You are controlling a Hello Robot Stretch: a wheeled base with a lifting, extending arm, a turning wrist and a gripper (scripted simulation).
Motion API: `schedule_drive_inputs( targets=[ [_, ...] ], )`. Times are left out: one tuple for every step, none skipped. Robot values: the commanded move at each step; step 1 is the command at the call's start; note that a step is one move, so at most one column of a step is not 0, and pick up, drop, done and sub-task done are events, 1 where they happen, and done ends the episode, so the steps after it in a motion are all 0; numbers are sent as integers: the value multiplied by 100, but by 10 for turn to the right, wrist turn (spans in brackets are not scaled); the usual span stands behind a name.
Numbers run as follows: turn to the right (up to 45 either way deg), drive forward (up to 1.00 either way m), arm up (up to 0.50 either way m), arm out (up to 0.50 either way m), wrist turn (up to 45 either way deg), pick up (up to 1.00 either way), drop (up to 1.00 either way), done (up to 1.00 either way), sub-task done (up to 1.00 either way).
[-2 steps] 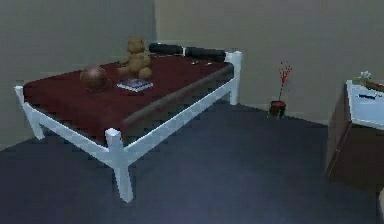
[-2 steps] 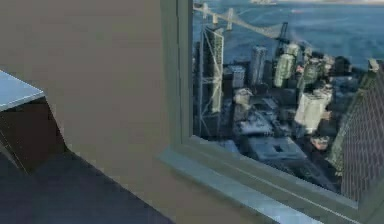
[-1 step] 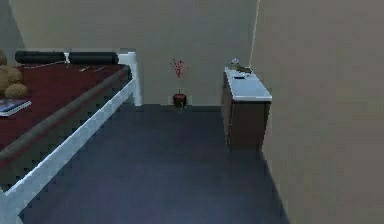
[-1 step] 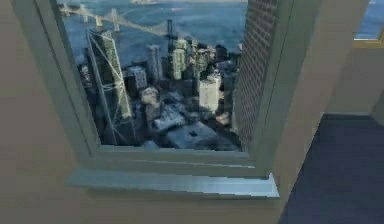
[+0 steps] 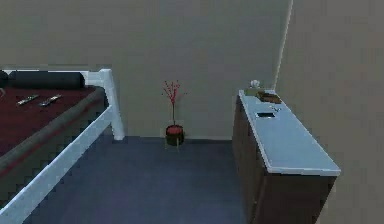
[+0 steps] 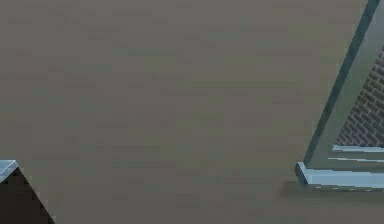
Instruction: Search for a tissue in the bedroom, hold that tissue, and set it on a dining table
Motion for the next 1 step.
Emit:
schedule_drive_inputs(
  targets=[
    [30,0,0,0,0,0,0,0,0]
  ],
)
